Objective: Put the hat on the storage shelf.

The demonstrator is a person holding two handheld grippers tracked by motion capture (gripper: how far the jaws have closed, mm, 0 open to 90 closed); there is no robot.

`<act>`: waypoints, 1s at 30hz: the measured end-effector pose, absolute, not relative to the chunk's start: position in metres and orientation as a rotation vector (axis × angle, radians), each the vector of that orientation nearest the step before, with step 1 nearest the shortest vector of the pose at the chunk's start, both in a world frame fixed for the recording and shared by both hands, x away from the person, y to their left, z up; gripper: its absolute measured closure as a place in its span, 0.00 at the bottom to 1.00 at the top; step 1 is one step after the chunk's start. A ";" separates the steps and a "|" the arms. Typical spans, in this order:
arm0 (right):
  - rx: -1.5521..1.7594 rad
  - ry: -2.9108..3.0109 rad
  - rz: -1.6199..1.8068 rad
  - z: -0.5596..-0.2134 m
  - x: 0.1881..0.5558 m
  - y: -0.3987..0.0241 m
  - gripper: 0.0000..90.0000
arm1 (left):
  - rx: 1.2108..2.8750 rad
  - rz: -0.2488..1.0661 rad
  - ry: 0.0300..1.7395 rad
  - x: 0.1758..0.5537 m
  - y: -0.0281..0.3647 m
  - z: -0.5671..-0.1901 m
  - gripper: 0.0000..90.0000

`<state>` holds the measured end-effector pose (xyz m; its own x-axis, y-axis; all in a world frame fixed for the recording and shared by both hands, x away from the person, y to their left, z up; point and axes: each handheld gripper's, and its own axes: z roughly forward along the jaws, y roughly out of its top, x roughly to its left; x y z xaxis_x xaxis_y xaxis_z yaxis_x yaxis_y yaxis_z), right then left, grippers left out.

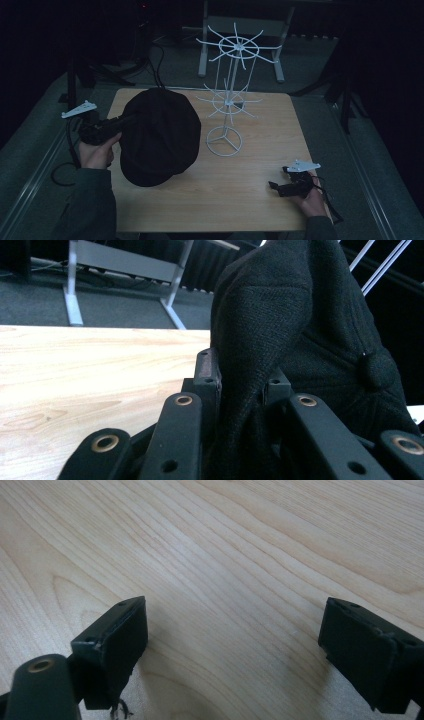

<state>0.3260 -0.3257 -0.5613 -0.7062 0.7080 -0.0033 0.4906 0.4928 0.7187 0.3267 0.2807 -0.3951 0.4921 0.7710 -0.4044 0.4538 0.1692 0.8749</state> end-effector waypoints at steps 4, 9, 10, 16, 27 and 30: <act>1.009 2.442 1.033 -0.561 0.326 -0.326 0.14 | 1.444 0.304 1.132 0.328 0.283 -0.392 0.86; 1.011 2.442 1.033 -0.561 0.326 -0.326 0.14 | 1.428 0.297 1.122 0.329 0.281 -0.387 0.85; 1.011 2.442 1.033 -0.561 0.326 -0.326 0.14 | 1.424 0.294 1.119 0.329 0.281 -0.386 0.85; 1.010 2.443 1.033 -0.561 0.326 -0.326 0.14 | 1.395 0.276 1.112 0.330 0.280 -0.383 0.85; 1.009 2.442 1.033 -0.561 0.326 -0.326 0.14 | 1.369 0.252 1.101 0.333 0.278 -0.376 0.85; 1.009 2.442 1.033 -0.561 0.326 -0.326 0.14 | 1.359 0.243 1.094 0.333 0.278 -0.374 0.85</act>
<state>0.3261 -0.3258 -0.5613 -0.7068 0.7074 -0.0049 0.4894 0.4938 0.7188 0.3334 0.2776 -0.3742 0.5183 0.7057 -0.4832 0.4342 0.2696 0.8595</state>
